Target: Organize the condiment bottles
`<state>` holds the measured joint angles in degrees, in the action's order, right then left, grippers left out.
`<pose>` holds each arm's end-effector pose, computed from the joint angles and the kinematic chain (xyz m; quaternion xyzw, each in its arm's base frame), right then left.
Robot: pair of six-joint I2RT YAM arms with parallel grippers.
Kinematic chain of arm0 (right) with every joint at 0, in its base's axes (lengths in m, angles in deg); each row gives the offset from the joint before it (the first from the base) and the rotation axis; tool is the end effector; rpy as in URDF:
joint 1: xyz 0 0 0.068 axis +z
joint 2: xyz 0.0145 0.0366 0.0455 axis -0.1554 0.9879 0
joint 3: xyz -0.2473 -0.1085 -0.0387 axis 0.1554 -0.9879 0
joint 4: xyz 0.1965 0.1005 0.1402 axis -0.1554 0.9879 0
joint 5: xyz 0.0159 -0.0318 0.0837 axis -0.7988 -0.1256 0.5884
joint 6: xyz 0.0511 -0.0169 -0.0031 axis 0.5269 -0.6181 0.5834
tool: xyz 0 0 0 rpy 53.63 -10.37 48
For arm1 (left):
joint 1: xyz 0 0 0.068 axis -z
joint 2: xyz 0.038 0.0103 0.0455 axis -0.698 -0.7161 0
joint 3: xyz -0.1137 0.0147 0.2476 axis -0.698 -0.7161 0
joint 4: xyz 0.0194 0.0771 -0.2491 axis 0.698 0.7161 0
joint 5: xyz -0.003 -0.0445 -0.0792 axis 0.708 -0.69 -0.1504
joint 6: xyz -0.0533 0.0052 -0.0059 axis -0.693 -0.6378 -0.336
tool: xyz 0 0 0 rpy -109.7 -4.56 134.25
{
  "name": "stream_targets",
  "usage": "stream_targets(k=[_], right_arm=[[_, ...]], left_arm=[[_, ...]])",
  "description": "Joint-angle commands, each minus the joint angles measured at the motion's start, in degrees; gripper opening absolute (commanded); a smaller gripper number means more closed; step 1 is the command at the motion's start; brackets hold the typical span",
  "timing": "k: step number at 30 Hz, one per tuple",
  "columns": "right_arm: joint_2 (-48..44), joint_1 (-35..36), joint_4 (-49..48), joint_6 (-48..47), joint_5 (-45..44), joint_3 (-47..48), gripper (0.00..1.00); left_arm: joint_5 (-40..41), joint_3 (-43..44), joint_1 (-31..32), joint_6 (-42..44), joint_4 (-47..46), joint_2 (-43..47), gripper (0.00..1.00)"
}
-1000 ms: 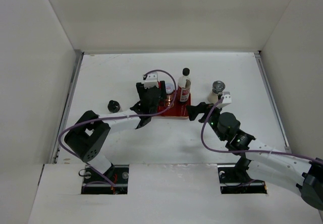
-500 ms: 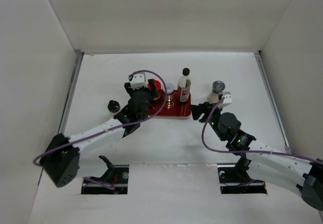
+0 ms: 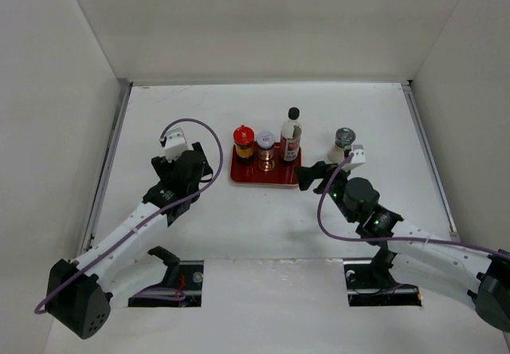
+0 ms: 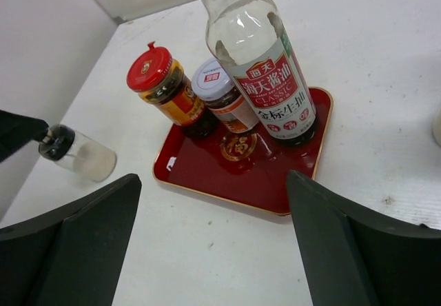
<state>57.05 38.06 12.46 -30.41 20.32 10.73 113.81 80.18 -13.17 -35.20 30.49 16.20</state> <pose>0.1454 0.1351 0.2478 0.0222 0.7335 0.2887 0.6149 0.1828 -0.0817 0.2598 -0.1765 0.8152 0.0512 0.5492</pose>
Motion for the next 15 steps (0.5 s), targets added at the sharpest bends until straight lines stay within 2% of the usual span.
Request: stream_targets(k=[1, 10, 13, 15], right_arm=[[0.33, 0.59, -3.29, 0.19, 0.74, 0.72, 0.95], [0.51, 0.59, -3.29, 0.01, 0.92, 0.81, 0.98], [0.51, 0.59, -3.29, 0.01, 0.92, 0.81, 0.98], [0.77, 0.59, -3.38, 0.01, 0.92, 0.9, 0.98]], left_arm=[[-0.1, -1.57, -1.34, -1.93, 1.06, -1.72, 0.81], [1.32, -3.68, -4.77, -1.67, -7.12, -8.75, 0.81], [1.58, -4.47, -5.73, -1.32, -10.11, -10.42, 0.78], [1.58, -4.65, -6.35, -1.05, -11.61, -11.56, 0.71]])
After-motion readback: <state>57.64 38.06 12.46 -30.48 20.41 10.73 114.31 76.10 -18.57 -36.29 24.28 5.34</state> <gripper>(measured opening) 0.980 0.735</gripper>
